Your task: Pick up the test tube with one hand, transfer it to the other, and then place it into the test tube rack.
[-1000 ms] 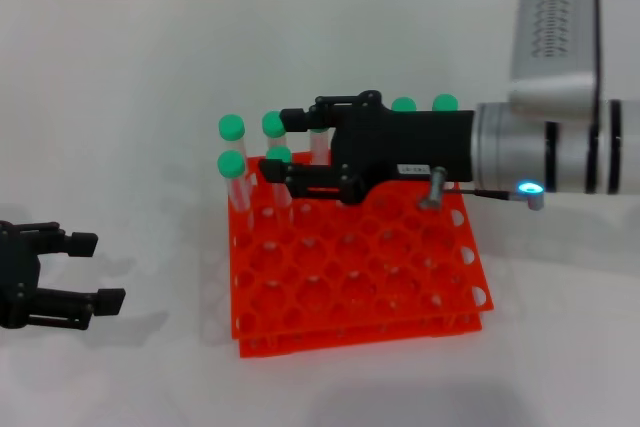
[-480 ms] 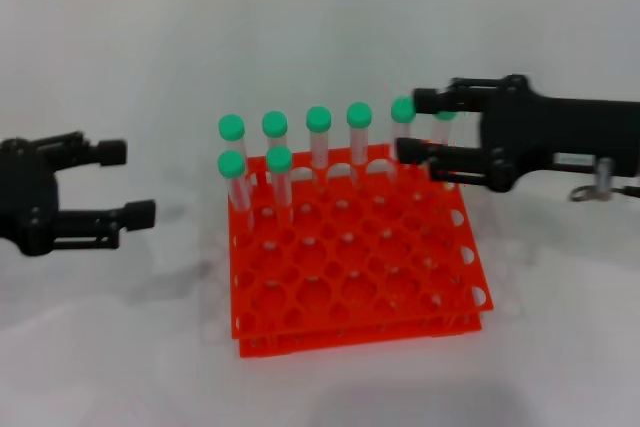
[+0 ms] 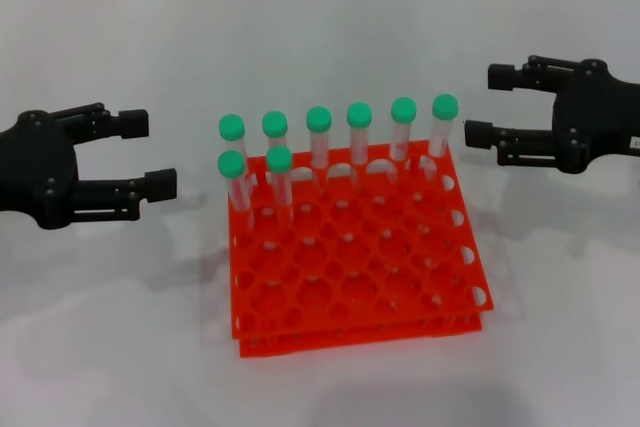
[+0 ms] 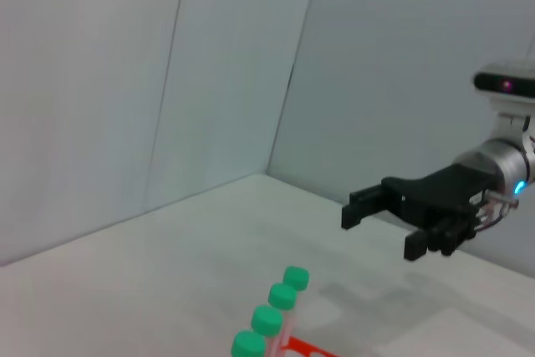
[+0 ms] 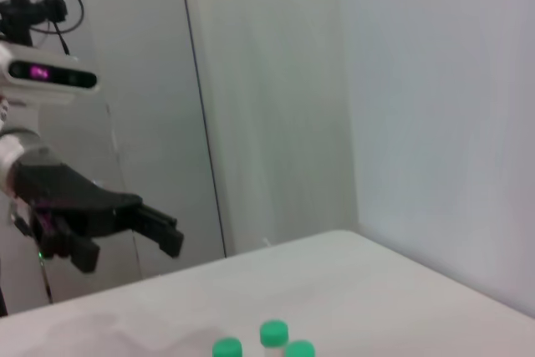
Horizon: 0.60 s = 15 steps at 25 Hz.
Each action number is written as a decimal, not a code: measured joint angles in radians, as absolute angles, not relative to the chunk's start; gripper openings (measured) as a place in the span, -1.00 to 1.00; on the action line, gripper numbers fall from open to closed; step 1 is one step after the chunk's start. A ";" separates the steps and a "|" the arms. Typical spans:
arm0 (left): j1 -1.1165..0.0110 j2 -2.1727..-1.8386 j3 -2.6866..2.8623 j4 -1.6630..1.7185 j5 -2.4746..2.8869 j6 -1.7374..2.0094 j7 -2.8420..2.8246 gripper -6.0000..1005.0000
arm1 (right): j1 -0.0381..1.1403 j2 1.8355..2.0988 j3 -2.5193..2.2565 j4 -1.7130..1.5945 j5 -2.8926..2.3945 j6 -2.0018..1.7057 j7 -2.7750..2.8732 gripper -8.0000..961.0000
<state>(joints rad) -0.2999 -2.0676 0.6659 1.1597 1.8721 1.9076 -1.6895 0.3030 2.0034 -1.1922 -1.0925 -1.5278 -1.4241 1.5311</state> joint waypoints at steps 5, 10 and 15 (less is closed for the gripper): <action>-0.296 -2.069 0.666 1.160 1.861 1.910 -1.700 0.77 | 0.301 1.996 -1.178 -1.101 -1.561 -1.450 1.537 0.55; -0.287 -2.067 0.664 1.160 1.840 1.912 -1.707 0.77 | 0.299 1.994 -1.160 -1.112 -1.578 -1.461 1.556 0.62; -0.285 -2.066 0.666 1.160 1.843 1.913 -1.707 0.77 | 0.299 1.995 -1.159 -1.114 -1.593 -1.465 1.557 0.63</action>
<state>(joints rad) -0.2848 -2.0656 0.6660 1.1597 1.8425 1.9131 -1.7073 0.2991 1.9951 -1.1588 -1.1138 -1.5935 -1.4648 1.5570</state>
